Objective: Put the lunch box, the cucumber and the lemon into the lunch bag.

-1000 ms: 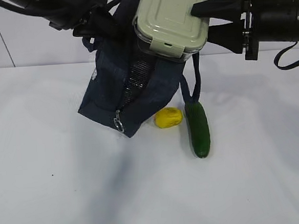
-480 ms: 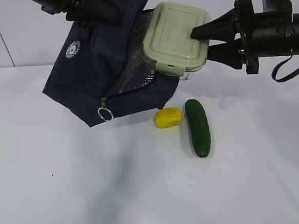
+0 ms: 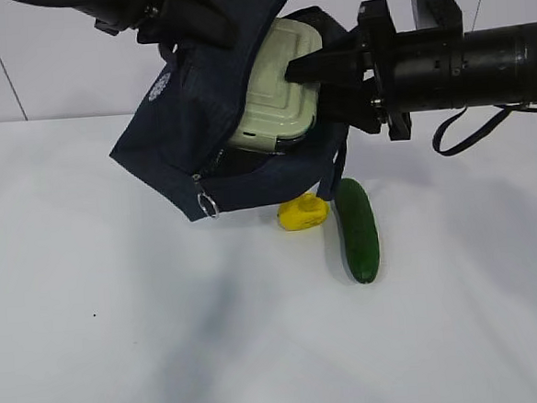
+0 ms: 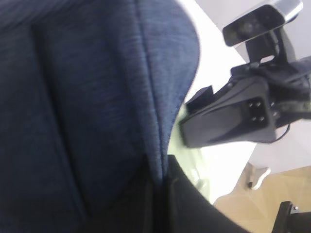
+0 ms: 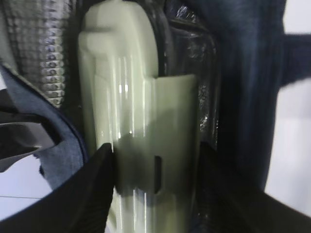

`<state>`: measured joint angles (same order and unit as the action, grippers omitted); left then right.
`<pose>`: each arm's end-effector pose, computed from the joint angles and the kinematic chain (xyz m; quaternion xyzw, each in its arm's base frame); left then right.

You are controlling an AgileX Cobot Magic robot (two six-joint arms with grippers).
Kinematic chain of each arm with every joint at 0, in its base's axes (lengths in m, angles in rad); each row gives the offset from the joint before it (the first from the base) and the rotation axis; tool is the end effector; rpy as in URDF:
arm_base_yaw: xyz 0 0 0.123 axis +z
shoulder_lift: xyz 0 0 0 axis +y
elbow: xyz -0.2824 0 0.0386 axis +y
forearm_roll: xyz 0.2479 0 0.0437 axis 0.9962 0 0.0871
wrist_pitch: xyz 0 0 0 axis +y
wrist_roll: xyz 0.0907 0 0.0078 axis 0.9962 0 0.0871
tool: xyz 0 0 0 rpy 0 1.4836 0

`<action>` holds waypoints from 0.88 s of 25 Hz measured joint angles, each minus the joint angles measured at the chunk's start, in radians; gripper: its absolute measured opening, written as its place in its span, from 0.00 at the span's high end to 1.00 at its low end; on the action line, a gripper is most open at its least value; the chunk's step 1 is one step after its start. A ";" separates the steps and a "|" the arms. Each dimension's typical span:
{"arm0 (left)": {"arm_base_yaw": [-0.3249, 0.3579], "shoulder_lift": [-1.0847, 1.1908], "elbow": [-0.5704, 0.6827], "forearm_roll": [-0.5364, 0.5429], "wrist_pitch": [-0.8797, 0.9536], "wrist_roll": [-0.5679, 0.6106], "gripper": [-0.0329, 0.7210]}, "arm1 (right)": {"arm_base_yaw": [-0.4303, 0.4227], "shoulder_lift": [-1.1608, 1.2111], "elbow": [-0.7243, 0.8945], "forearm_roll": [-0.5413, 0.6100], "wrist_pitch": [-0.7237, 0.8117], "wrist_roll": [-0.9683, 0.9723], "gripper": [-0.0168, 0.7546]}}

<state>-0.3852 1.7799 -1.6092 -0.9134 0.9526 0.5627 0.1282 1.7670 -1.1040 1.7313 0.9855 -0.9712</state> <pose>0.3456 -0.2036 0.3426 0.2602 0.8394 -0.3915 0.2729 0.3513 0.1209 0.2572 0.0175 0.7709 0.5798 0.2633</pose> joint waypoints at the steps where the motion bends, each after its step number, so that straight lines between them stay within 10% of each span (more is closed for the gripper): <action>1: 0.000 0.002 0.000 -0.012 0.000 0.005 0.96 | 0.009 0.004 -0.009 0.002 -0.010 0.000 0.47; 22: 0.038 0.175 -0.008 -0.252 -0.008 0.009 0.96 | 0.048 0.177 -0.146 0.005 -0.079 -0.016 0.47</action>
<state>-0.3474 1.9546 -1.6169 -1.1657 0.9449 0.5722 0.1766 1.9440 -1.2498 1.7359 0.9067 -0.9870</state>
